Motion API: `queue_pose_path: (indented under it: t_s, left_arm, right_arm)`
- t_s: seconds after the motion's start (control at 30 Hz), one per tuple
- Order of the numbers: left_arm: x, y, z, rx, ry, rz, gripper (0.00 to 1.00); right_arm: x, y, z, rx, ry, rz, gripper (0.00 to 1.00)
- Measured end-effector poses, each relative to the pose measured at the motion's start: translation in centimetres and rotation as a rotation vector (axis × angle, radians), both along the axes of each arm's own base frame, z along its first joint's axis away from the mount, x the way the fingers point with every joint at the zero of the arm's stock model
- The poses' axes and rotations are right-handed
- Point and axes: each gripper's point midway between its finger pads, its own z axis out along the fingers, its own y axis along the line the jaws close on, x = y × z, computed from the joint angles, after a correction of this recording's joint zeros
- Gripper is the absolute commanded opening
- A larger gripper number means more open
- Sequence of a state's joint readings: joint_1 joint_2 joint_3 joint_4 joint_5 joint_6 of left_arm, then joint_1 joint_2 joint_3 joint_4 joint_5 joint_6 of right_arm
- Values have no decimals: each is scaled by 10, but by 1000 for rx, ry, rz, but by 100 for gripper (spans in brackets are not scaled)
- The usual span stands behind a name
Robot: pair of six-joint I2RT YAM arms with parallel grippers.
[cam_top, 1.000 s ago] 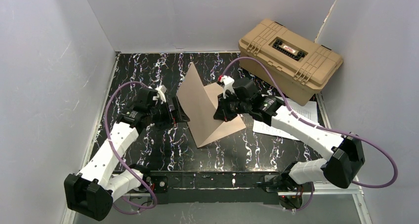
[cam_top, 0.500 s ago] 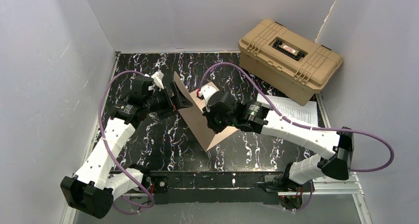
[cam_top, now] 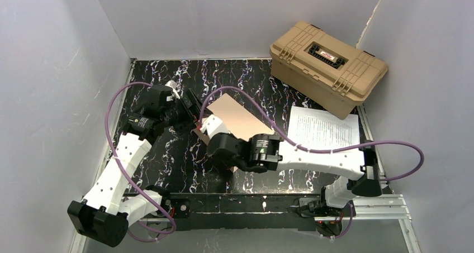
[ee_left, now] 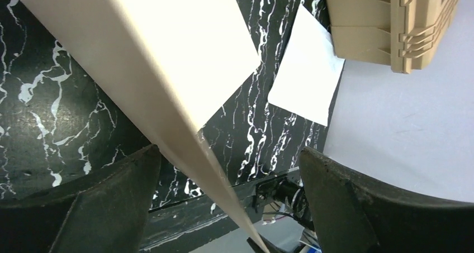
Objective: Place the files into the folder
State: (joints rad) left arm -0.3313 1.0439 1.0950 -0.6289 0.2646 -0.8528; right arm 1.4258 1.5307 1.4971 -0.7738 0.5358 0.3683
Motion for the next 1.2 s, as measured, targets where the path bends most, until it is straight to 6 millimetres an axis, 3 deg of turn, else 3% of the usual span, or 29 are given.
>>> queue_pose_path:
  t_s: [0.23,0.47,0.5,0.7,0.73,0.9,1.1,1.2]
  left_arm:
    - [-8,6,-10,37,39,-2,40]
    - [-11,9,-14,63,46,-12,4]
    - [-12,9,-14,66,46,-14,1]
    - [-12,11,-17,88,43,-22,0]
    - [-11,12,-18,94,40,-27,0]
    - [-5,11,-28,135,38,-67,0]
    - [10,5,-40,154,30,-122,0]
    - [16,-3,-48,144,26,-162,0]
  right_arm:
    - [-3,18,-2,-60,-107,-49,1]
    - [2,20,-2,-103,-174,-99,1]
    - [1,20,-3,-105,-176,-99,7]
    - [-2,28,-2,-83,-179,-85,38]
    - [-3,31,0,-70,-178,-81,47]
    - [-8,31,22,25,-149,-58,69]
    - [-11,-4,67,186,-141,-66,83]
    - [-7,-23,74,221,-158,-96,91]
